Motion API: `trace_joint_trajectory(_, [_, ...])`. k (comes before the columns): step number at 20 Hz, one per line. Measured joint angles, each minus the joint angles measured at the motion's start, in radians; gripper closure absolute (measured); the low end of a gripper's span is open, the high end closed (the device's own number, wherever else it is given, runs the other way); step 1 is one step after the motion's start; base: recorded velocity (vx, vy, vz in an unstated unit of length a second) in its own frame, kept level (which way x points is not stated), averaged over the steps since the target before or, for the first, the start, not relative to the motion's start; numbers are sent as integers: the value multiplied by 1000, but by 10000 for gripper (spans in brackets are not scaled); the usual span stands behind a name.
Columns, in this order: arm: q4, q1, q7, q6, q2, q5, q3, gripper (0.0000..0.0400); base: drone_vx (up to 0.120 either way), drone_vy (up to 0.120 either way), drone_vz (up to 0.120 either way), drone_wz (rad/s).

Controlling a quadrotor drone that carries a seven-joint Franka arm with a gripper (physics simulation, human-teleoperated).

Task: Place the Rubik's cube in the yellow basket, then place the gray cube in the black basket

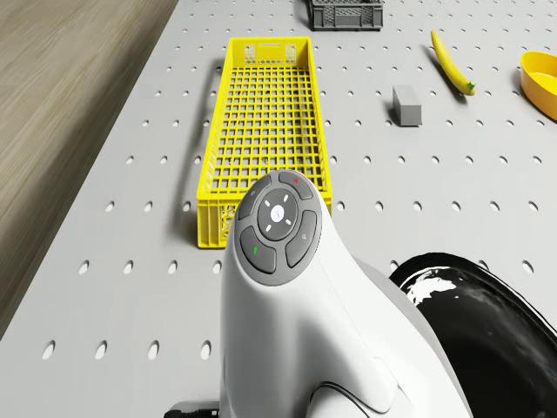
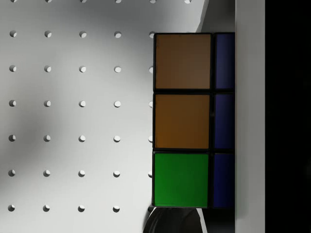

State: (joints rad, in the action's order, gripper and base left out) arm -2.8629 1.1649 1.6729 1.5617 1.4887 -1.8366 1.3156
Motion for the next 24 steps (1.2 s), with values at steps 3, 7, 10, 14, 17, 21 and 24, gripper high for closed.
trace_joint_trajectory(3, [0, 1, 1, 3, 3, 1, 0, 113, 120, 0, 0, 0])
trace_joint_trajectory(7, [0, 2, 2, 7, 7, 3, 1, 113, 120, 0, 0, 0])
trace_joint_trajectory(10, [1, 3, 2, 9, 10, 4, 2, 113, 120, 0, 0, 0])
trace_joint_trajectory(14, [1, 4, 3, 13, 14, 6, 2, 113, 120, 0, 0, 0])
trace_joint_trajectory(17, [1, 4, 3, 15, 16, 7, 3, 113, 120, 0, 0, 0])
trace_joint_trajectory(21, [1, 5, 4, 18, 19, 8, 3, 113, 120, 0, 0, 0])
trace_joint_trajectory(24, [1, 6, 5, 20, 22, 9, 3, 113, 120, 0, 0, 0])
